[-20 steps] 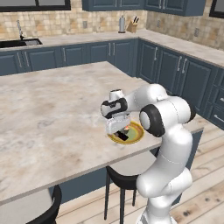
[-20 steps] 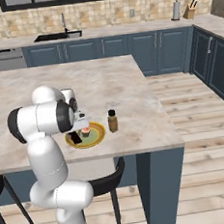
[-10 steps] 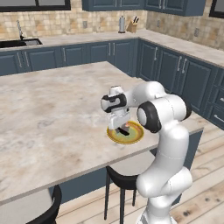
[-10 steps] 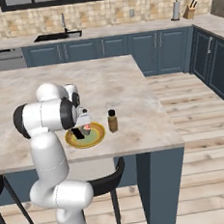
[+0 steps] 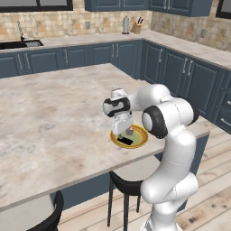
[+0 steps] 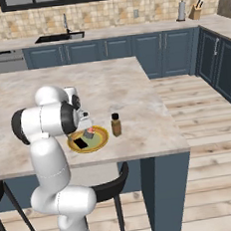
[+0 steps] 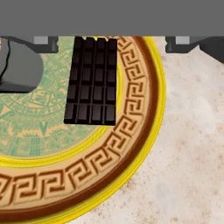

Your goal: Take the cinnamon bottle from the cabinet and place it on the dining table, next to the plate with the cupcake. Then take the chocolate from the dining counter and place it on the cupcake plate.

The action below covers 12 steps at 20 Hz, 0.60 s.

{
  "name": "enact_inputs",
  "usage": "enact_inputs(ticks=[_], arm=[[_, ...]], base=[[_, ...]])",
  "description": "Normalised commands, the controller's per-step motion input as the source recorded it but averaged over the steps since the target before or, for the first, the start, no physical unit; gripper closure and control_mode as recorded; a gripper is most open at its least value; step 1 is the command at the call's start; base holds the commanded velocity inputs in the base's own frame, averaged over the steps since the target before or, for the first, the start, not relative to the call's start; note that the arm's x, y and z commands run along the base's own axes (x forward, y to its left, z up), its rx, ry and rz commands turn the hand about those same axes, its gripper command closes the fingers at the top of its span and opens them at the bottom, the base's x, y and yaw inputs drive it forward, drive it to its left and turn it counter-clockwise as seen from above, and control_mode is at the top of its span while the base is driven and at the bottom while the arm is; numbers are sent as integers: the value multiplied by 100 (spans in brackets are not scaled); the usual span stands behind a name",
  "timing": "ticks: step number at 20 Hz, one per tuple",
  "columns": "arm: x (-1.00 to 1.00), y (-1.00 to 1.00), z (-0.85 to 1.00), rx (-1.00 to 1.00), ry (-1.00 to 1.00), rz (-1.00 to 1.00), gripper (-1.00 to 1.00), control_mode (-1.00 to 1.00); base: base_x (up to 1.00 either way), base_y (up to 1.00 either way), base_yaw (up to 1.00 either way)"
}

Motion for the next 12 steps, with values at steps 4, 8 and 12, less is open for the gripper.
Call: enact_inputs(ticks=[4,8,12], arm=[[-35,0,3,0,0,2,-100,-100],[-30,2,24,0,0,0,-100,-100],[-21,3,46,0,-3,0,-100,-100]], base=[[0,0,0],[0,0,0],[0,0,0]])
